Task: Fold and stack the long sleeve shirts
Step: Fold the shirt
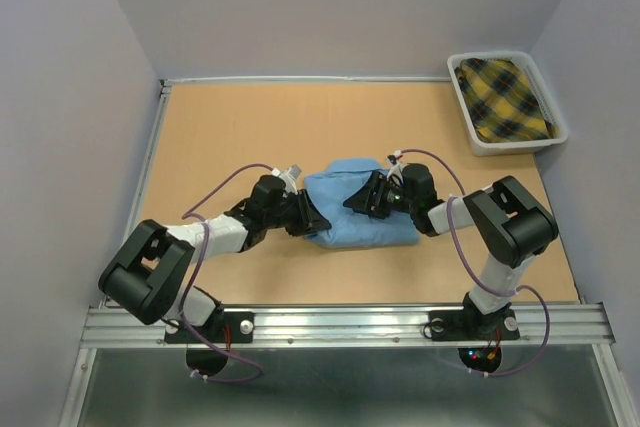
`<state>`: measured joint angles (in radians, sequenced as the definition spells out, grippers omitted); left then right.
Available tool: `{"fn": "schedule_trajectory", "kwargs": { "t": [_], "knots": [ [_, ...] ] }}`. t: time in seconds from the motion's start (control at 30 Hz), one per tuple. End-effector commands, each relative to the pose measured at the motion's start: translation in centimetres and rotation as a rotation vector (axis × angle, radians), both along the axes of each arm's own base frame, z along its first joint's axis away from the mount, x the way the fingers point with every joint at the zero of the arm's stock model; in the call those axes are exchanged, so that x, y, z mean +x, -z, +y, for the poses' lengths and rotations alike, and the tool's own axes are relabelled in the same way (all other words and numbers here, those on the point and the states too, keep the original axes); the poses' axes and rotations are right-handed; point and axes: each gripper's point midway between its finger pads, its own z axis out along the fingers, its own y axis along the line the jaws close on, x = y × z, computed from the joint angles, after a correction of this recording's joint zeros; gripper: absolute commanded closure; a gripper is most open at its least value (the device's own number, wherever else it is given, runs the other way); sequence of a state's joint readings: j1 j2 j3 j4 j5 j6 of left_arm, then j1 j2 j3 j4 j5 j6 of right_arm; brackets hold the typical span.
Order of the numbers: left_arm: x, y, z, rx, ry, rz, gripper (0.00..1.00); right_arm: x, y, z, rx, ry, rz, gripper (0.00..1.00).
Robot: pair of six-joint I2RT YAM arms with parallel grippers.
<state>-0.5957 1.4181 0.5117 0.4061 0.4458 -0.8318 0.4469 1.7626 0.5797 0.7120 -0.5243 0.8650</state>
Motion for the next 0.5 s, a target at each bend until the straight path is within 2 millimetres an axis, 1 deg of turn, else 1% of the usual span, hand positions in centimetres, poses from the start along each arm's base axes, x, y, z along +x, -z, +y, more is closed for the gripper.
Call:
{"fn": "schedule_trajectory", "kwargs": {
  "t": [0.0, 0.07, 0.1, 0.13, 0.17, 0.2, 0.27, 0.3, 0.33, 0.37, 0.4, 0.43, 0.47],
  "knots": [
    [-2.3, -3.0, -0.9, -0.110, 0.084, 0.018, 0.65, -0.7, 1.9, -0.4, -0.038, 0.008, 0.031, 0.39],
    [-2.6, -3.3, -0.3, -0.082, 0.072, 0.032, 0.66, -0.7, 1.9, -0.4, -0.039, 0.010, 0.028, 0.39],
    [-2.3, -3.2, 0.1, -0.054, 0.044, 0.027, 0.66, -0.7, 1.9, -0.5, -0.040, 0.011, 0.027, 0.39],
    [-2.1, -3.7, 0.4, -0.042, 0.028, 0.012, 0.66, -0.6, 1.9, -0.6, -0.044, 0.017, 0.026, 0.38],
    [-2.3, -2.8, 1.4, 0.011, -0.014, 0.040, 0.59, -0.6, 1.7, -0.6, -0.044, 0.017, 0.019, 0.39],
    [-2.4, -2.6, 1.9, 0.025, -0.034, 0.046, 0.55, -0.6, 1.8, -0.6, -0.045, 0.017, 0.021, 0.39],
    [-3.5, -1.9, 2.9, 0.031, -0.071, 0.081, 0.51, -0.7, 1.8, -0.6, -0.044, 0.016, 0.021, 0.39],
    [-4.1, -1.7, 3.1, 0.021, -0.074, 0.098, 0.51, -0.6, 1.9, -0.6, -0.047, 0.017, 0.021, 0.39],
    [-5.1, -1.0, 3.6, 0.011, -0.084, 0.127, 0.50, -0.6, 2.0, -0.6, -0.050, 0.018, 0.020, 0.39],
    [-5.6, -0.6, 3.9, 0.014, -0.084, 0.132, 0.50, -0.6, 2.0, -0.6, -0.050, 0.018, 0.020, 0.39],
    [-6.4, 0.3, 4.3, 0.015, -0.094, 0.163, 0.50, -0.6, 2.0, -0.7, -0.053, 0.018, 0.018, 0.39],
    [-6.6, 0.3, 4.4, 0.011, -0.096, 0.161, 0.50, -0.6, 2.1, -0.7, -0.054, 0.018, 0.019, 0.39],
    [-6.4, -0.1, 4.6, 0.000, -0.121, 0.150, 0.48, -0.7, 2.2, -0.7, -0.055, 0.012, 0.020, 0.39]
  ]
}}
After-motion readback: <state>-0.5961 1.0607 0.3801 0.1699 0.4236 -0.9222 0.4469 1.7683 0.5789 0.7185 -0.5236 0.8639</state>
